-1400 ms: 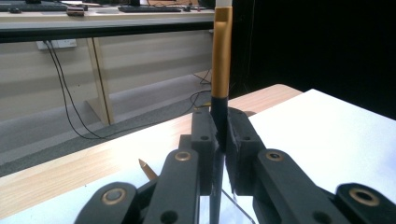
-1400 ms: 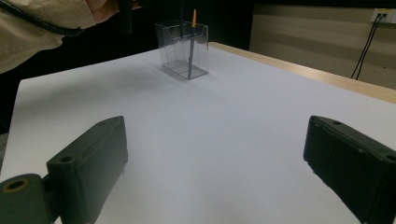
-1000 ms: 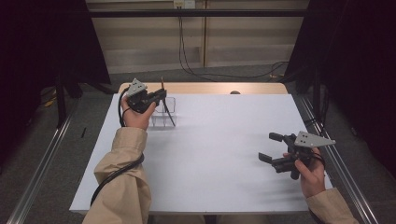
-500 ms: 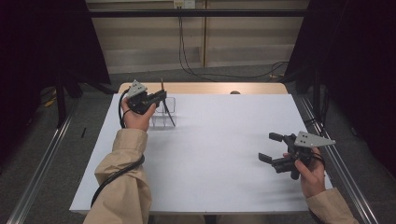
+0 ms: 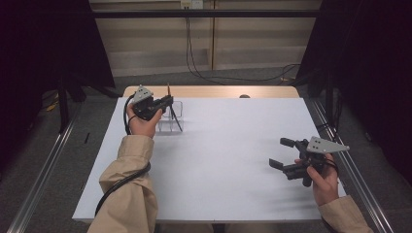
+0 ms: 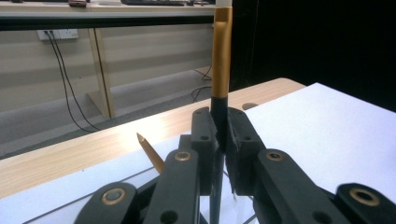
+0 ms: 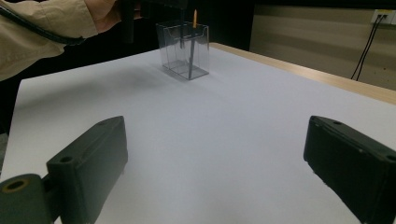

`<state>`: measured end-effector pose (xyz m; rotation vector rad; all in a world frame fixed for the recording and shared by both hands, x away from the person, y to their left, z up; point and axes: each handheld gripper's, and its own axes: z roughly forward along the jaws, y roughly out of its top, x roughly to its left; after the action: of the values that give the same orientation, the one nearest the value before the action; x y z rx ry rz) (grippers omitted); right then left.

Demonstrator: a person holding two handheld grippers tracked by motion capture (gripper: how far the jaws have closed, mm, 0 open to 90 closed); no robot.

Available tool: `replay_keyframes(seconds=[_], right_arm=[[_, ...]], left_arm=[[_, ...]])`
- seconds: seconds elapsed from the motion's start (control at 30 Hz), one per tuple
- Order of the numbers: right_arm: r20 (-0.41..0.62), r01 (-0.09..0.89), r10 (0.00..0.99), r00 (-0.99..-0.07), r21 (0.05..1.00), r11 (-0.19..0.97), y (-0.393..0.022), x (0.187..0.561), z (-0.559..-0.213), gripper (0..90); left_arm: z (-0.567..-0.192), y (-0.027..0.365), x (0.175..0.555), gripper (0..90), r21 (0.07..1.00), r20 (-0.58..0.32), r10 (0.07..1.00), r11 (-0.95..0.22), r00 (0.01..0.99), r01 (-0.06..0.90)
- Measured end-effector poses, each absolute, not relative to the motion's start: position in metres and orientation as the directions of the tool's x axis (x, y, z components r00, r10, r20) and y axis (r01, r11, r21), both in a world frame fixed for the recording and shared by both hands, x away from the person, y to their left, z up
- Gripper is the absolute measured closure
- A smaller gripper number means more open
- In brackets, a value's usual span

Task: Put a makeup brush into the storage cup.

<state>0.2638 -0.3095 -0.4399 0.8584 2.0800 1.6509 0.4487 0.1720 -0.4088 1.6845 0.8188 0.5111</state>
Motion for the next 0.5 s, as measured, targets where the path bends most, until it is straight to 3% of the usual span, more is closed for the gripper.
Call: replay_keyframes(seconds=[0.5], right_arm=[[0.096, 0.24, 0.645, -0.758, 0.961, 0.139, -0.3091, 0.2636, -0.4398, 5.7]], left_arm=[[-0.4114, 0.1733, 0.448, 82.8, 0.96, -0.093, 0.745, -0.109, 0.66, 0.259]])
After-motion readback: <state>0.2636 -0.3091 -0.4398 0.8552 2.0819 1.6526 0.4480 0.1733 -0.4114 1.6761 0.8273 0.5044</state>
